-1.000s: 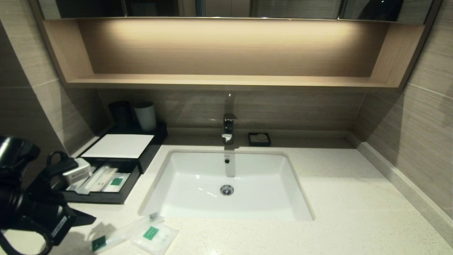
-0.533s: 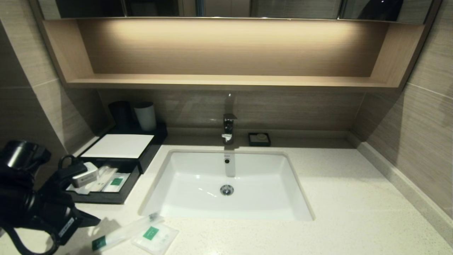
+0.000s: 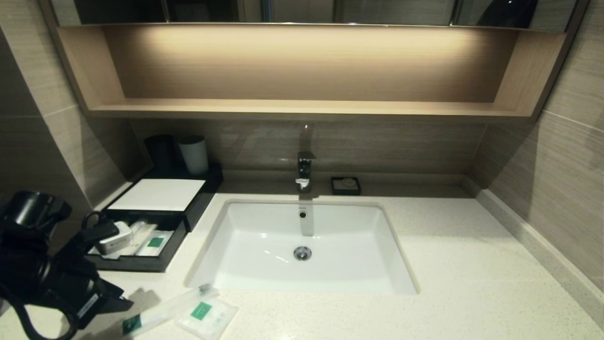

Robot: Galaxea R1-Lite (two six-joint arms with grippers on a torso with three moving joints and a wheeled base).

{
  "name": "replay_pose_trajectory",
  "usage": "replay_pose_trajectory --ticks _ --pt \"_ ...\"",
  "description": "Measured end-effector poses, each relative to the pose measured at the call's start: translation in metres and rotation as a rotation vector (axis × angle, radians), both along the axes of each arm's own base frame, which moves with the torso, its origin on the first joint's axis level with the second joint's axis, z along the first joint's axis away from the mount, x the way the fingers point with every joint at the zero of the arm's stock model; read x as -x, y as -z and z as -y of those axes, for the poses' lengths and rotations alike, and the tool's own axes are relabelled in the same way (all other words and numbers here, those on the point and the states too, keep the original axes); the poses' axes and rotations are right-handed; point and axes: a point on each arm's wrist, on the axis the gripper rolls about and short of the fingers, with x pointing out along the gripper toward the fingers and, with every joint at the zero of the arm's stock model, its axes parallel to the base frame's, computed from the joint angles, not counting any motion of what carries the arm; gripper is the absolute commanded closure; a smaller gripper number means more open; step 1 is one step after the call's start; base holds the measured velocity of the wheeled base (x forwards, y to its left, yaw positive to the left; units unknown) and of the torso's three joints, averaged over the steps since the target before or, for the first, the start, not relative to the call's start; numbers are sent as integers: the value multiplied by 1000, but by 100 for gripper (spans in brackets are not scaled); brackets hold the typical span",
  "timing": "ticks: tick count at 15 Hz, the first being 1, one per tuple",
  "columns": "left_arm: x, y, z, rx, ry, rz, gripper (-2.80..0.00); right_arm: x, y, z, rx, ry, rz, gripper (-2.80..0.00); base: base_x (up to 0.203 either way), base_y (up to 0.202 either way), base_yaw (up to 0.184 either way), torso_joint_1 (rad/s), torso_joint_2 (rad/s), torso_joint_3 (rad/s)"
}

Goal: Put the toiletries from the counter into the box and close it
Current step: Pick up the bathroom toiletry

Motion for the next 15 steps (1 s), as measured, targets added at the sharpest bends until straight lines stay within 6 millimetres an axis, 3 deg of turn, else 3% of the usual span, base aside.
replay_pose_trajectory --ticks 15 --pt "13 12 -8 -97 194 20 -280 0 0 0 0 0 0 0 0 0 0 0 0 0"
